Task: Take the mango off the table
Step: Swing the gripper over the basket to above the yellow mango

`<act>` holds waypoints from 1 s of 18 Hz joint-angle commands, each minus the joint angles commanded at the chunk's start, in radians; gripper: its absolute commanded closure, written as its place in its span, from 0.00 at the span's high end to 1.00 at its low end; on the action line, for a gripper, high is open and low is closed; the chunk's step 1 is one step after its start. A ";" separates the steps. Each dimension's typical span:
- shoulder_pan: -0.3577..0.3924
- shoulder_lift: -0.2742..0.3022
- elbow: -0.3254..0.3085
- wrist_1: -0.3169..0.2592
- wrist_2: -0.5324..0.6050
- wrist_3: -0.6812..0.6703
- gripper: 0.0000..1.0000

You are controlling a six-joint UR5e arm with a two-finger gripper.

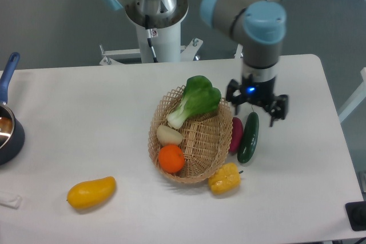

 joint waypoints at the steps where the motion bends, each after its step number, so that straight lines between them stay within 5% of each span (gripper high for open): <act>1: -0.038 -0.003 0.003 0.005 0.002 -0.011 1.00; 10: -0.324 -0.179 0.061 0.006 0.005 -0.017 1.00; 18: -0.422 -0.301 0.193 0.008 0.005 -0.089 1.00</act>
